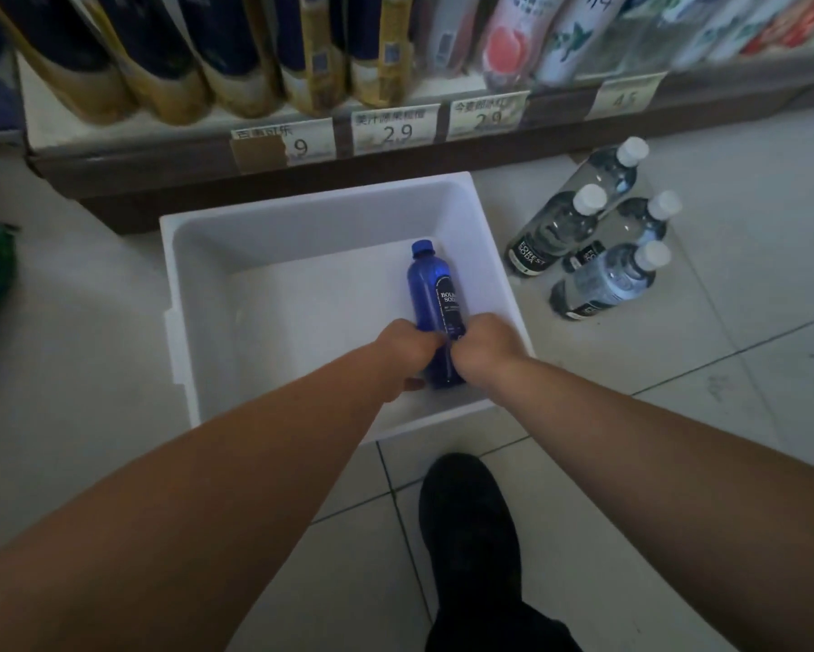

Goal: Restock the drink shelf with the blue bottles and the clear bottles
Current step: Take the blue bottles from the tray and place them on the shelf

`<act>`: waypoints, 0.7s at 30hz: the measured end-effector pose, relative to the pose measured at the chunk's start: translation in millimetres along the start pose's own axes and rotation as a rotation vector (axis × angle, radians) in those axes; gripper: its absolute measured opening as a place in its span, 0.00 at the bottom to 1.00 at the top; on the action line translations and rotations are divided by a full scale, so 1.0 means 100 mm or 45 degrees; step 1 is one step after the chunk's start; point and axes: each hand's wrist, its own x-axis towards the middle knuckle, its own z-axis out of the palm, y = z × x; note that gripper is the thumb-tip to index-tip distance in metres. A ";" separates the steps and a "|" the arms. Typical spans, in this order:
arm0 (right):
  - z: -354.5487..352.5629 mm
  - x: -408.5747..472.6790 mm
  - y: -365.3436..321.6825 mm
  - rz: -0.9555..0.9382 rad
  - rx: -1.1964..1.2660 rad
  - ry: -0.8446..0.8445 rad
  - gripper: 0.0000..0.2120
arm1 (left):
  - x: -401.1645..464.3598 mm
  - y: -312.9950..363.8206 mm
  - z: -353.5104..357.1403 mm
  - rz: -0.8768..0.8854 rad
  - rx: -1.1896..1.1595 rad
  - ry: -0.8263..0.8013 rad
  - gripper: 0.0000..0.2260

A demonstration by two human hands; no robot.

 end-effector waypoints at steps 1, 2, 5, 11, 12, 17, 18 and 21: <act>0.00 0.01 -0.01 -0.001 0.029 0.003 0.10 | 0.02 -0.02 0.01 -0.003 -0.062 0.016 0.15; 0.00 0.01 -0.01 0.002 0.067 -0.006 0.08 | 0.04 -0.04 0.01 0.002 -0.087 0.045 0.17; 0.06 0.01 0.01 0.026 0.368 -0.128 0.10 | 0.04 -0.11 -0.05 0.021 -0.094 0.061 0.17; -0.01 -0.22 0.00 -0.174 0.983 -0.233 0.11 | -0.22 -0.07 -0.34 0.254 -0.226 -0.036 0.09; -0.07 -0.28 -0.03 -0.236 1.022 -0.214 0.12 | -0.31 -0.02 -0.41 0.311 -0.230 -0.036 0.07; -0.60 -0.70 -0.25 -0.522 1.127 -0.147 0.17 | -0.85 0.30 -0.66 0.555 -0.290 -0.056 0.13; -0.74 -0.80 -0.30 -0.590 1.138 -0.149 0.19 | -1.00 0.40 -0.70 0.612 -0.292 -0.054 0.14; -1.18 -1.05 -0.52 -0.826 1.077 -0.074 0.25 | -1.43 0.74 -0.82 0.812 -0.242 -0.080 0.15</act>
